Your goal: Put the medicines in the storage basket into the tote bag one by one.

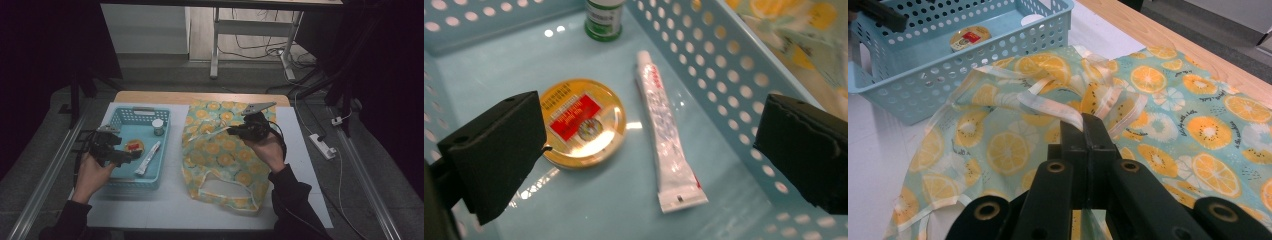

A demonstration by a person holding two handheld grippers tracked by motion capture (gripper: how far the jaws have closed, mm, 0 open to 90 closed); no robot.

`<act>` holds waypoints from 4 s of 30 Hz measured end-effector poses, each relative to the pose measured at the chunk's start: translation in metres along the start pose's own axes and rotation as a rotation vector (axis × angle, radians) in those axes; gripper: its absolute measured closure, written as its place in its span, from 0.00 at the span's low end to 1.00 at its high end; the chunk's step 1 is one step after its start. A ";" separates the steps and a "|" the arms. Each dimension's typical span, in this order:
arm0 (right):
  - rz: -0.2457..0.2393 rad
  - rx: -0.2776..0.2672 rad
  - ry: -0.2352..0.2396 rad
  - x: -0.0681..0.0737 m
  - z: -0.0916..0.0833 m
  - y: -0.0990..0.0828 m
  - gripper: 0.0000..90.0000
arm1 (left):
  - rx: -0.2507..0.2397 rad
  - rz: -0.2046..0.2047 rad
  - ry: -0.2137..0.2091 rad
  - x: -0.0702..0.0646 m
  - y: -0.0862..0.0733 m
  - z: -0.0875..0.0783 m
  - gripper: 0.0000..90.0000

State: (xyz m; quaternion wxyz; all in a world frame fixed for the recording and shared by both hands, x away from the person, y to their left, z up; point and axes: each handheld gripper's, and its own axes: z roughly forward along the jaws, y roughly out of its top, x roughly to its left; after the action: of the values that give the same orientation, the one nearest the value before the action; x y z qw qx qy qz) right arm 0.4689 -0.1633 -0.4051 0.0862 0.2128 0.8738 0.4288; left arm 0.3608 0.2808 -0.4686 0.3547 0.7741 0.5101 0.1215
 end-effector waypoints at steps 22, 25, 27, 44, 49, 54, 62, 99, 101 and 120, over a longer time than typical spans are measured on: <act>-0.005 0.003 0.002 0.001 0.000 0.000 1.00 | 0.183 -0.027 0.059 0.030 0.014 0.055 0.00; -0.003 0.002 0.001 0.001 0.000 0.000 1.00 | 0.218 -0.043 0.058 0.033 0.013 0.061 0.00; -0.004 -0.001 0.001 0.001 -0.001 0.000 1.00 | 0.241 -0.047 0.058 0.034 0.013 0.064 0.00; -0.002 0.000 0.003 0.000 -0.001 -0.001 1.00 | 0.377 -0.028 0.110 0.031 0.014 0.078 0.21; -0.003 0.002 0.003 0.000 0.000 -0.001 1.00 | 0.393 -0.058 0.111 0.029 0.015 0.078 0.22; -0.006 -0.002 0.002 0.000 0.000 -0.001 1.00 | 0.387 -0.043 0.128 0.026 0.017 0.076 0.22; -0.011 -0.008 0.002 0.000 -0.001 -0.001 1.00 | 0.317 -0.037 0.095 0.022 0.023 0.068 0.22; -0.010 -0.025 -0.006 0.000 -0.002 -0.001 1.00 | 0.074 0.118 -0.060 -0.045 0.042 0.010 0.23; -0.010 -0.026 -0.006 -0.001 -0.002 -0.001 1.00 | 0.069 0.132 -0.073 -0.051 0.043 0.009 0.23; -0.004 -0.021 0.000 -0.003 0.000 -0.002 1.00 | 0.064 0.242 -0.234 -0.107 0.052 0.022 0.23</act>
State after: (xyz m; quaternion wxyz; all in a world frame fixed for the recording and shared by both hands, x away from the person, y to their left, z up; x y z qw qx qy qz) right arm 0.4705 -0.1656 -0.4072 0.0895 0.2103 0.8695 0.4379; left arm 0.3617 0.1662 -0.4308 0.3696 0.8496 0.3720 0.0559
